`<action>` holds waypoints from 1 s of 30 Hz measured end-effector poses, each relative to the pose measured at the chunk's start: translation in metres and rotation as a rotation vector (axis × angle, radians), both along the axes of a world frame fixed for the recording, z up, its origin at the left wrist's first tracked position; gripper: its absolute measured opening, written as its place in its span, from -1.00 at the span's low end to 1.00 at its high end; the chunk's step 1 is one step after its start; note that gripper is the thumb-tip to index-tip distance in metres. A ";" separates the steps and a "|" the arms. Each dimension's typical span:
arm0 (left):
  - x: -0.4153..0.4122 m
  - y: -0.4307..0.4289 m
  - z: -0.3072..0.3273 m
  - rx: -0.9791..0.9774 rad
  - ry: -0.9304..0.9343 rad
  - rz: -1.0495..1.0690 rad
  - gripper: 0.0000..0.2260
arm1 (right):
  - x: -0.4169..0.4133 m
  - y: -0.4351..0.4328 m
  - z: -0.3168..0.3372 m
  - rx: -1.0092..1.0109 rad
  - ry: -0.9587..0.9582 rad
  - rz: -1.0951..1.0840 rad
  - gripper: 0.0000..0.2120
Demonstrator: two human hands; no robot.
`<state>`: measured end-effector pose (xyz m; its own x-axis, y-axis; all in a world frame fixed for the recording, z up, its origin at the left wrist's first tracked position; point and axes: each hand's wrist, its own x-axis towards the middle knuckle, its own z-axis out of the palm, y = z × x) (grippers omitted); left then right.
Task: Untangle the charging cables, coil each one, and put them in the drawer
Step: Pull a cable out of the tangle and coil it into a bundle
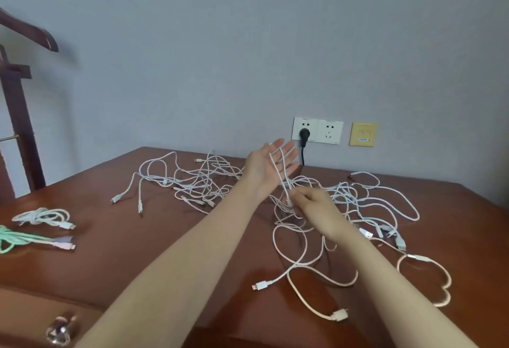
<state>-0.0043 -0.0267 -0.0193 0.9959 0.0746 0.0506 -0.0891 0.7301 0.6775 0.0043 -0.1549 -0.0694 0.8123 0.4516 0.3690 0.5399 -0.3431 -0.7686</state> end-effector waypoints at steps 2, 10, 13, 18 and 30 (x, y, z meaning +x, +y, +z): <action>0.006 -0.004 -0.004 -0.006 -0.001 0.005 -0.67 | 0.001 -0.004 -0.005 0.024 0.049 0.006 -0.57; 0.022 -0.001 -0.019 -0.006 -0.013 -0.013 -0.69 | 0.012 -0.009 -0.018 0.003 0.186 0.061 -0.73; 0.027 0.005 -0.029 -0.042 -0.003 -0.003 -0.68 | 0.019 -0.007 -0.020 -0.107 0.159 0.066 -0.70; 0.038 0.011 -0.058 -0.024 0.086 0.027 -0.69 | 0.029 -0.003 -0.029 -0.348 0.114 0.043 -0.69; 0.042 0.009 -0.073 0.229 0.026 0.005 -0.74 | 0.043 0.014 -0.032 -0.773 -0.017 -0.073 -0.77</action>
